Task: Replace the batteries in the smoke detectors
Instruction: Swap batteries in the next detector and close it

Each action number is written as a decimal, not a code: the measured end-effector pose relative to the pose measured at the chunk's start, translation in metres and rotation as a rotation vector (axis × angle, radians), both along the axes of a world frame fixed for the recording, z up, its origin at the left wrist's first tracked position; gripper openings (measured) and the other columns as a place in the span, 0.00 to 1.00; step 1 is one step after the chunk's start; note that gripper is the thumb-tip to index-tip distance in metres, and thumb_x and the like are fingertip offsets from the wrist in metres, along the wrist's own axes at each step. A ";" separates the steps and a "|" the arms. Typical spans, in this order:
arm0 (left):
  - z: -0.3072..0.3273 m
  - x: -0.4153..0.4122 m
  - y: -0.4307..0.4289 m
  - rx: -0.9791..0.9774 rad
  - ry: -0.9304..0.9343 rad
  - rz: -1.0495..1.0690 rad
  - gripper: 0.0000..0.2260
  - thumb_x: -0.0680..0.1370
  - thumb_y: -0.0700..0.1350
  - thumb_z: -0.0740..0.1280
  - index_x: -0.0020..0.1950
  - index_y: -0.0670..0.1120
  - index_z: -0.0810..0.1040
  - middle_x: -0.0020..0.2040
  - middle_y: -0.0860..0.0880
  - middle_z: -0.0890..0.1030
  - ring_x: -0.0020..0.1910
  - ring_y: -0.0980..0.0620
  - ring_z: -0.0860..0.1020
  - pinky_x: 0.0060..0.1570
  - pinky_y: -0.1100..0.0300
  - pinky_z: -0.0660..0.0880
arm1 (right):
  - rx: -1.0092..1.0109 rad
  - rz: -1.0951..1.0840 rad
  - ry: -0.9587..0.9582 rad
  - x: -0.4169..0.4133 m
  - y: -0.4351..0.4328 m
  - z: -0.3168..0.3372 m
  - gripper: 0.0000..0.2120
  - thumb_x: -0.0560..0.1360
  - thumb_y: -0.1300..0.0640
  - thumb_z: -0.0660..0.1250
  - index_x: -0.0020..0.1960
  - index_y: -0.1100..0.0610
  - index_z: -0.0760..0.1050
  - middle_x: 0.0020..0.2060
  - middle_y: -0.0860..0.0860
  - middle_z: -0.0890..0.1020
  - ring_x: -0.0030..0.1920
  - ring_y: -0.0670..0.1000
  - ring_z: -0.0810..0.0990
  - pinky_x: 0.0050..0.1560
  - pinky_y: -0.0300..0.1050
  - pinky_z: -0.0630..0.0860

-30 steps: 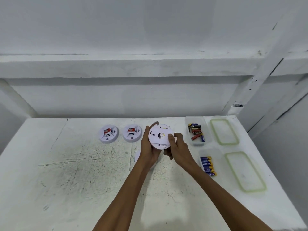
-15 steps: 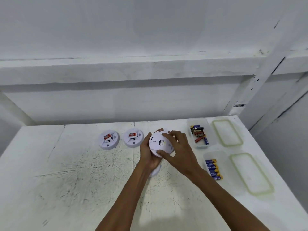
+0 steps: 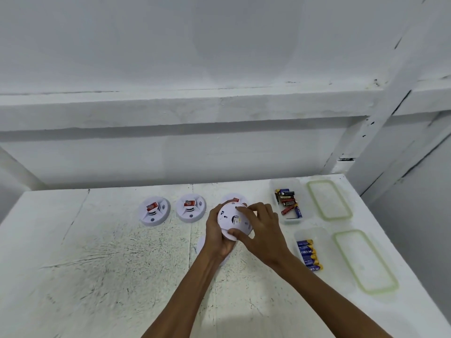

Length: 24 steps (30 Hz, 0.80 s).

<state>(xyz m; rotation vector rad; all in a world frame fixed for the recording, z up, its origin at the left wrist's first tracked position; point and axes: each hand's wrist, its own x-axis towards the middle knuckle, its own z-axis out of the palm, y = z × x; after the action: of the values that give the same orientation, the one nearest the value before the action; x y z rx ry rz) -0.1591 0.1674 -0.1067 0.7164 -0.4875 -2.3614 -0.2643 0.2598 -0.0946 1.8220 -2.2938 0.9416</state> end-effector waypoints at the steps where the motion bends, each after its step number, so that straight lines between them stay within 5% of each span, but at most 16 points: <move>1: 0.000 0.000 0.000 0.000 -0.013 -0.002 0.17 0.83 0.48 0.56 0.63 0.39 0.76 0.57 0.37 0.80 0.53 0.42 0.81 0.52 0.51 0.80 | 0.001 -0.004 0.000 0.000 0.000 -0.001 0.27 0.73 0.36 0.67 0.65 0.51 0.75 0.56 0.50 0.75 0.57 0.51 0.72 0.51 0.46 0.72; 9: -0.005 -0.002 0.002 0.092 -0.035 0.001 0.19 0.81 0.50 0.59 0.66 0.40 0.76 0.59 0.37 0.80 0.56 0.41 0.79 0.54 0.49 0.79 | 0.068 0.126 -0.129 -0.011 -0.005 -0.002 0.30 0.74 0.35 0.65 0.68 0.53 0.73 0.63 0.50 0.71 0.64 0.50 0.67 0.61 0.50 0.73; 17: -0.008 -0.010 0.001 0.111 -0.092 -0.009 0.21 0.84 0.50 0.57 0.73 0.40 0.72 0.68 0.35 0.74 0.63 0.38 0.75 0.64 0.45 0.73 | 0.144 0.152 -0.001 -0.024 -0.002 -0.001 0.31 0.76 0.32 0.60 0.67 0.55 0.71 0.63 0.50 0.73 0.61 0.51 0.71 0.58 0.47 0.70; 24: -0.007 -0.009 0.005 0.133 -0.052 -0.053 0.19 0.84 0.49 0.56 0.61 0.37 0.80 0.58 0.37 0.82 0.55 0.40 0.81 0.52 0.49 0.82 | 0.220 0.174 0.017 -0.023 -0.002 -0.001 0.30 0.76 0.34 0.58 0.67 0.56 0.70 0.63 0.51 0.71 0.60 0.52 0.69 0.57 0.48 0.69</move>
<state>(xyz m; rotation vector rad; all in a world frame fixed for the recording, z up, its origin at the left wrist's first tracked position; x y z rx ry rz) -0.1676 0.1720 -0.1140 0.8368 -0.3780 -2.4480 -0.2874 0.2580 -0.0958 2.1356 -2.3411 0.7128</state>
